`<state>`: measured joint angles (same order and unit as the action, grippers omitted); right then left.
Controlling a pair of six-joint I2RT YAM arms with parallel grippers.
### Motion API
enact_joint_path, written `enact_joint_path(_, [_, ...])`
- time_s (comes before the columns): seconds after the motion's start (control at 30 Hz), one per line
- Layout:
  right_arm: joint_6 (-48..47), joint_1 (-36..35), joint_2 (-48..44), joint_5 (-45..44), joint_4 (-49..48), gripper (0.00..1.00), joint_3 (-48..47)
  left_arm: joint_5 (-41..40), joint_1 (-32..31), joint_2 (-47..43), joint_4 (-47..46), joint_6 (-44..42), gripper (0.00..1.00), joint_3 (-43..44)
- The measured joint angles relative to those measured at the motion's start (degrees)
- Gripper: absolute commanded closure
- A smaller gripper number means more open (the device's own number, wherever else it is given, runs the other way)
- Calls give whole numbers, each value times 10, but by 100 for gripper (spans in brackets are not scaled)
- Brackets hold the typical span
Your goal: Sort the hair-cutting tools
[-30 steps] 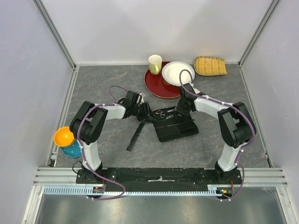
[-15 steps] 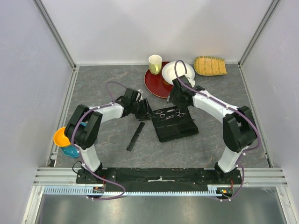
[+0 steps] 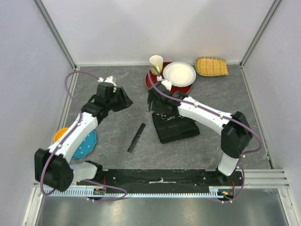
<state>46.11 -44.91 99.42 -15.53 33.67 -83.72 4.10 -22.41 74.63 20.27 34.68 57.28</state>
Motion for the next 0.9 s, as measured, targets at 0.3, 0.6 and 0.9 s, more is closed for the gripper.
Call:
enact_joint_path(0.3, [94, -118, 115, 8, 58, 26, -61, -86, 75, -186, 112, -27, 39, -56])
enact_joint_path(0.6, [220, -156, 216, 43, 104, 32, -101, -96, 78, -280, 168, -34, 39, -112])
enact_joint_path(0.9, [289, -155, 257, 50, 126, 32, -140, -37, 78, -330, 174, -34, 39, -172])
